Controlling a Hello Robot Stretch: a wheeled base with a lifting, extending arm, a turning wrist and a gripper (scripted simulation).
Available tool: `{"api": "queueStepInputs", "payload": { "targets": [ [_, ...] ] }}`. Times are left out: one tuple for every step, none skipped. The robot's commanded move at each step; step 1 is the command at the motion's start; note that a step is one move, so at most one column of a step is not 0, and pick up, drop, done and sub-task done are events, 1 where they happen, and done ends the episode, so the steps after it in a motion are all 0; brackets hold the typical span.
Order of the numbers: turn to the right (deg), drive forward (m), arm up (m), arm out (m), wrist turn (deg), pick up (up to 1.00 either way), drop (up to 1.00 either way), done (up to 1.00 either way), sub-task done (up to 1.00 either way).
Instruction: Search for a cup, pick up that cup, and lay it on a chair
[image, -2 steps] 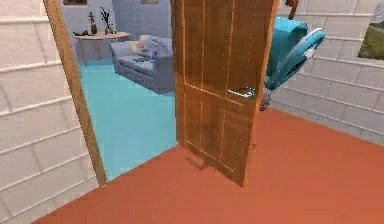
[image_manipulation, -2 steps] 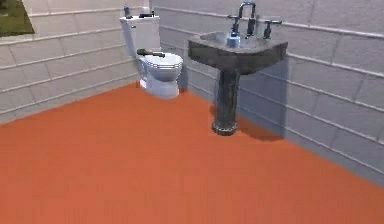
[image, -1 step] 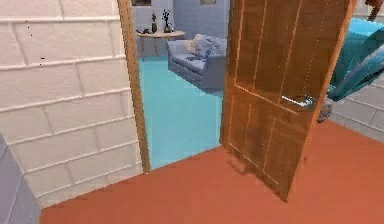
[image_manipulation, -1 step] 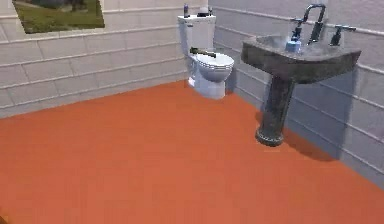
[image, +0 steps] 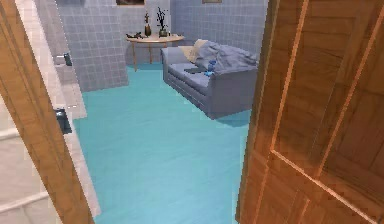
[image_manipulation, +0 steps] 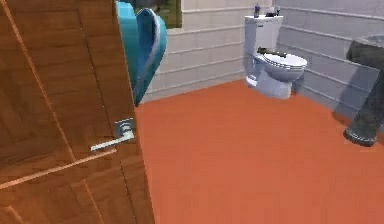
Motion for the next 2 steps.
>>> {"api": "queueStepInputs", "payload": {
  "targets": [
    [-12.0, 0.0, 0.0, 0.0, 0.0, 0.0, 0.0, 0.0, 0.0],
    [0.0, 0.15, 0.0, 0.0, 0.0, 0.0, 0.0, 0.0, 0.0]
  ]
}}
